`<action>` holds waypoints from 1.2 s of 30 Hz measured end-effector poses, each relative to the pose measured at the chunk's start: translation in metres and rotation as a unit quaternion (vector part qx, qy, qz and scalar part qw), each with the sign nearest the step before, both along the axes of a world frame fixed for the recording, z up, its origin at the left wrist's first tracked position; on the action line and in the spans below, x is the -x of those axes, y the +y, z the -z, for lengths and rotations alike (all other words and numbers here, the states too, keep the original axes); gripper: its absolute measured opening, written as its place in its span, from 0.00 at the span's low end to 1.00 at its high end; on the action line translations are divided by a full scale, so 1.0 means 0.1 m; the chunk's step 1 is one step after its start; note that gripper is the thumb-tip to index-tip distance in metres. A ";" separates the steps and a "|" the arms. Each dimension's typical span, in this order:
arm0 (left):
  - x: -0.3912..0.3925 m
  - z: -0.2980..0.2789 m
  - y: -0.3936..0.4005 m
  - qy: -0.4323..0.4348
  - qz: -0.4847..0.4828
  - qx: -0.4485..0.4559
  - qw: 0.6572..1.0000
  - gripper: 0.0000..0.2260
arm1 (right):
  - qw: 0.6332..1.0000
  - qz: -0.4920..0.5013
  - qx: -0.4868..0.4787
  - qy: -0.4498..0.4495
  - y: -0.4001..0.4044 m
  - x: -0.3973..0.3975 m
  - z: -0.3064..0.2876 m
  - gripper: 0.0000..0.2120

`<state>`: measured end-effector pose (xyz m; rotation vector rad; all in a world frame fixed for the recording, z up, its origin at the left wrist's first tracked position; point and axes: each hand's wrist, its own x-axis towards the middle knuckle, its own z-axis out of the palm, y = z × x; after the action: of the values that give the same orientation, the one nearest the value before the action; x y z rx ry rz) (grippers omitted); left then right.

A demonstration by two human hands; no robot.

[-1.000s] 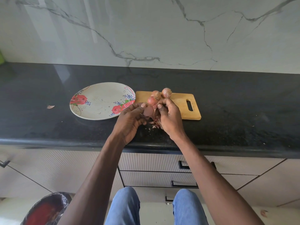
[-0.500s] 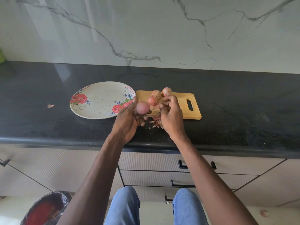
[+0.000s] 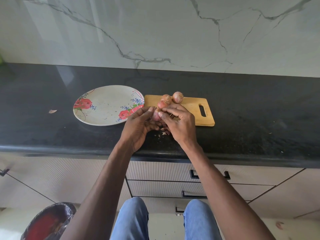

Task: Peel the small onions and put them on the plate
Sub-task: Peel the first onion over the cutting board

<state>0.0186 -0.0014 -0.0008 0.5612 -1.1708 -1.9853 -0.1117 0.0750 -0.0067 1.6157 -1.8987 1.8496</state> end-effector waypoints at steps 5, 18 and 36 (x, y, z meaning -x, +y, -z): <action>0.02 0.01 0.01 -0.014 -0.017 0.017 1.000 0.04 | 1.000 0.000 -0.011 -0.005 -0.03 0.04 0.02 0.08; 0.00 0.00 0.04 -0.016 -0.012 0.030 0.999 0.11 | 0.997 0.040 -0.025 0.064 -0.06 -0.02 0.06 0.01; 0.01 0.05 0.01 -0.046 -0.029 0.071 0.996 0.06 | 0.999 0.017 0.003 0.037 -0.02 -0.01 0.03 0.07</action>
<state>0.0179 -0.0007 -0.0059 0.6129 -1.3243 -1.8270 -0.1106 0.0732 -0.0093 1.6166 -1.8753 1.7556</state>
